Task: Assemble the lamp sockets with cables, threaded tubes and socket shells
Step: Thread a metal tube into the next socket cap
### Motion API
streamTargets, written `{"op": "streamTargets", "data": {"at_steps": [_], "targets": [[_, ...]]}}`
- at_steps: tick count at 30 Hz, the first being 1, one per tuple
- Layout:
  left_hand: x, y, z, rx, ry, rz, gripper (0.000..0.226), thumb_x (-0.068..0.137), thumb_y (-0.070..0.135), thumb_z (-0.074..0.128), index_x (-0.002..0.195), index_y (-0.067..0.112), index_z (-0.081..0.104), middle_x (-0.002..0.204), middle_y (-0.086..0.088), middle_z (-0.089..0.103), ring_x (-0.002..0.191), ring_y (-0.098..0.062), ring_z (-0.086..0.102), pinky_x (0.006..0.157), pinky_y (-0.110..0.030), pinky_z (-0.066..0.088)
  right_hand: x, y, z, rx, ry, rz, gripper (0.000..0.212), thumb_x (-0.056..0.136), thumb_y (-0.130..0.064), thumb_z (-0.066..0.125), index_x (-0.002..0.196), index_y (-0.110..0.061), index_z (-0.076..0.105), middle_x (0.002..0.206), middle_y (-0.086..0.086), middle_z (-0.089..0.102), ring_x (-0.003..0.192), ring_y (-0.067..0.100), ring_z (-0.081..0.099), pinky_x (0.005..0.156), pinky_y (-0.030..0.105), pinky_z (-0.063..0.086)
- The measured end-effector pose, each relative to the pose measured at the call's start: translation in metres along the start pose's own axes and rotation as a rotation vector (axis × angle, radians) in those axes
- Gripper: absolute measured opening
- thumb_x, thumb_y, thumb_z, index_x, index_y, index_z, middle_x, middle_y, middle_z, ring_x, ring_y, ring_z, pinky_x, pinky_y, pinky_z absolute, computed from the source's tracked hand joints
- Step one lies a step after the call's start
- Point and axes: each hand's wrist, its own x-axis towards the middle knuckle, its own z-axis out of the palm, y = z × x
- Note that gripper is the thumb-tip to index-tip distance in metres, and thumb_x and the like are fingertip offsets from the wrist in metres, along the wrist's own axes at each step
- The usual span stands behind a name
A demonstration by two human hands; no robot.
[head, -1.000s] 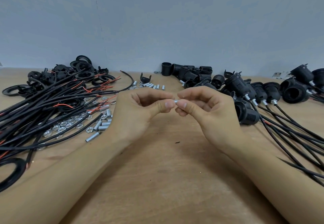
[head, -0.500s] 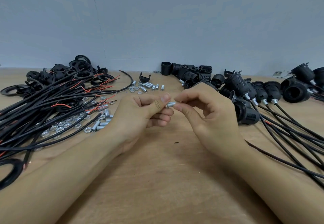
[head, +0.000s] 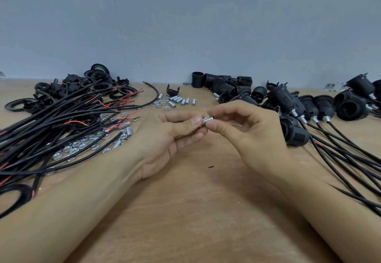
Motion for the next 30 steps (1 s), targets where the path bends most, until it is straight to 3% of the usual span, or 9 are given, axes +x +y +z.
{"op": "streamTargets", "data": {"at_steps": [4,9,12,16,19,22,24,30], "targets": [[0.0019,0.0001,-0.0008,0.015,0.019,0.061,0.032,0.068,0.003,0.071,0.099,-0.005,0.073,0.096,-0.019,0.075,0.085,-0.02,0.074,0.071,-0.021,0.057,0.001,-0.0001,0.0008,0.075,-0.018,0.074,0.02,0.082,-0.006,0.075,0.093,-0.022,0.074,0.084,0.0,0.075,0.071,0.018,0.071,0.068,0.024,0.058],[-0.0003,-0.0022,0.0007,0.135,0.016,0.059,0.026,0.071,0.02,0.07,0.088,0.002,0.078,0.083,-0.013,0.075,0.069,-0.01,0.07,0.062,-0.017,0.056,-0.0011,0.0019,-0.0031,-0.123,-0.066,0.013,0.009,0.087,-0.012,0.074,0.091,-0.02,0.073,0.081,-0.001,0.072,0.068,0.019,0.069,0.062,0.042,0.059],[0.0001,-0.0016,0.0014,0.142,0.02,0.02,0.026,0.072,0.024,0.069,0.082,0.002,0.078,0.08,-0.013,0.075,0.063,-0.01,0.068,0.058,-0.017,0.055,-0.0012,0.0005,-0.0046,-0.159,-0.077,-0.06,0.017,0.086,-0.011,0.074,0.09,-0.028,0.071,0.081,-0.001,0.073,0.068,0.017,0.07,0.062,0.042,0.058],[-0.0002,0.0002,0.0003,0.159,0.004,-0.031,0.025,0.071,0.025,0.068,0.078,0.002,0.078,0.075,-0.013,0.073,0.056,-0.009,0.066,0.054,-0.017,0.054,-0.0003,0.0026,-0.0078,-0.172,-0.117,-0.115,0.005,0.088,-0.011,0.072,0.092,-0.007,0.073,0.084,0.004,0.071,0.075,0.021,0.069,0.065,0.041,0.058],[0.0007,0.0003,-0.0015,0.154,-0.012,-0.032,0.024,0.073,0.021,0.068,0.081,0.001,0.078,0.076,-0.011,0.073,0.059,-0.009,0.067,0.056,-0.016,0.054,-0.0003,0.0007,-0.0073,-0.23,-0.143,-0.186,0.003,0.088,-0.011,0.071,0.091,-0.011,0.072,0.083,-0.001,0.068,0.075,0.016,0.068,0.066,0.032,0.058],[0.0019,0.0001,-0.0029,0.135,-0.036,0.002,0.025,0.075,0.015,0.068,0.091,-0.002,0.076,0.081,-0.011,0.073,0.067,-0.009,0.068,0.063,-0.016,0.055,-0.0016,-0.0009,-0.0063,-0.183,-0.115,-0.103,0.012,0.087,-0.012,0.072,0.091,-0.022,0.069,0.081,-0.004,0.07,0.068,0.014,0.07,0.062,0.031,0.059],[0.002,0.0007,-0.0025,0.147,-0.042,0.034,0.024,0.075,0.017,0.068,0.089,0.0,0.078,0.081,-0.012,0.072,0.068,-0.009,0.066,0.064,-0.016,0.055,-0.0024,0.0004,-0.0058,-0.183,-0.103,-0.048,0.004,0.087,-0.016,0.072,0.088,-0.016,0.068,0.077,-0.002,0.068,0.062,0.014,0.069,0.056,0.035,0.058],[0.0005,-0.0019,-0.0001,0.258,-0.005,0.076,0.024,0.072,0.028,0.068,0.077,0.008,0.08,0.079,-0.012,0.075,0.061,-0.009,0.066,0.059,-0.016,0.054,-0.0026,0.0037,-0.0064,-0.258,-0.119,-0.081,0.011,0.091,-0.018,0.07,0.086,-0.008,0.065,0.078,0.003,0.065,0.057,0.016,0.068,0.051,0.039,0.055]]}}
